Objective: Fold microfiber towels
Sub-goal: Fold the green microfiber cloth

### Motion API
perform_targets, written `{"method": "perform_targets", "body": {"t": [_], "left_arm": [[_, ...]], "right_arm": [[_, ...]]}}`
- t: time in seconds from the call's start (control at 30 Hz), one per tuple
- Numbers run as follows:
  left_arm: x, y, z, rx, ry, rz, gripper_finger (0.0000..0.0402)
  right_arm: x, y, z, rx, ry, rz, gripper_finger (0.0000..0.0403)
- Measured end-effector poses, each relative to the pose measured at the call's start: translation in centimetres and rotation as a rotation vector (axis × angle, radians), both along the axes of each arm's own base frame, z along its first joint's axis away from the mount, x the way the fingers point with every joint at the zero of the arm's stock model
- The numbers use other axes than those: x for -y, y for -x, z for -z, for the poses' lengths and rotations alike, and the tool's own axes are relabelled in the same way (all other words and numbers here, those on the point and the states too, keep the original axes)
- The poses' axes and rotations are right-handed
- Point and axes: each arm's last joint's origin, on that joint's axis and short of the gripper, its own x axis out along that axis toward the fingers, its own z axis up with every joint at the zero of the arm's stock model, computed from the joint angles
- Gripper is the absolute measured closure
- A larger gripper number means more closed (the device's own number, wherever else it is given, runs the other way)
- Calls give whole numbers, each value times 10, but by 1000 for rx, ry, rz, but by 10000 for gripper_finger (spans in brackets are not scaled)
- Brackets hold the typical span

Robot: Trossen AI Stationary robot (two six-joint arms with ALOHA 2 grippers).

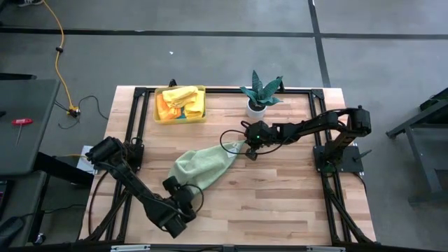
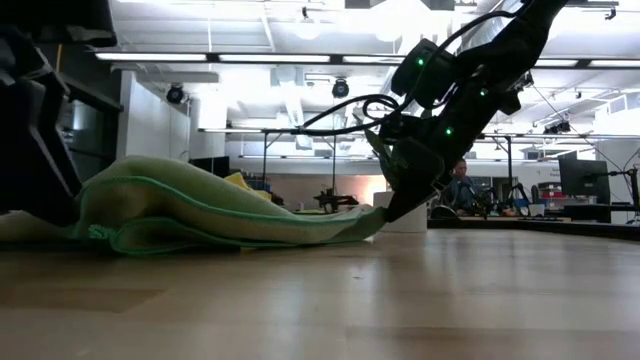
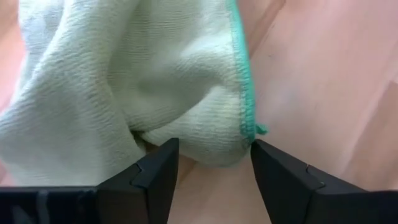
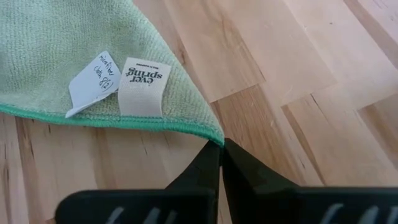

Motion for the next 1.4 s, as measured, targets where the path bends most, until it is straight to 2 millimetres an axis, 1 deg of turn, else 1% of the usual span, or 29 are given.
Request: {"method": "perform_targets", "body": {"t": [0.17,0.27,0.37,0.5,0.57,0.67,0.73,0.83,0.93,1.03,1.13,1.27,1.4], "left_arm": [[2,1,1,1,-9,6,238],[-1,-1,2,3,-24,-1,263],[-4,-3,3,-3,-22,-13,305],[-4,-2,3,-24,6,-12,381],[-3,1,-3,-46,25,2,393],[-6,13,-24,-81,35,12,392],[-11,24,-45,-82,30,21,398],[-26,41,-84,-35,39,33,397],[-50,56,-122,36,53,44,400],[-78,69,-153,111,70,30,400],[-110,78,-176,168,79,12,400],[-149,88,-197,207,52,-16,401],[-178,95,-226,271,55,-27,401]], "right_arm": [[0,0,0,0,0,0,403],[0,0,0,0,1,0,403],[0,0,0,1,1,0,403],[0,0,0,1,0,0,403],[0,0,0,3,-12,-5,403],[-2,3,-11,33,-66,-24,403],[-5,8,-23,52,-94,-44,403],[-12,19,-48,97,-110,-73,403],[-20,33,-76,170,-121,-82,403],[-28,50,-103,243,-152,-75,403],[-37,64,-131,254,-138,-60,403],[-44,72,-170,242,-104,-39,403],[-45,75,-212,265,-89,-37,403]]}}
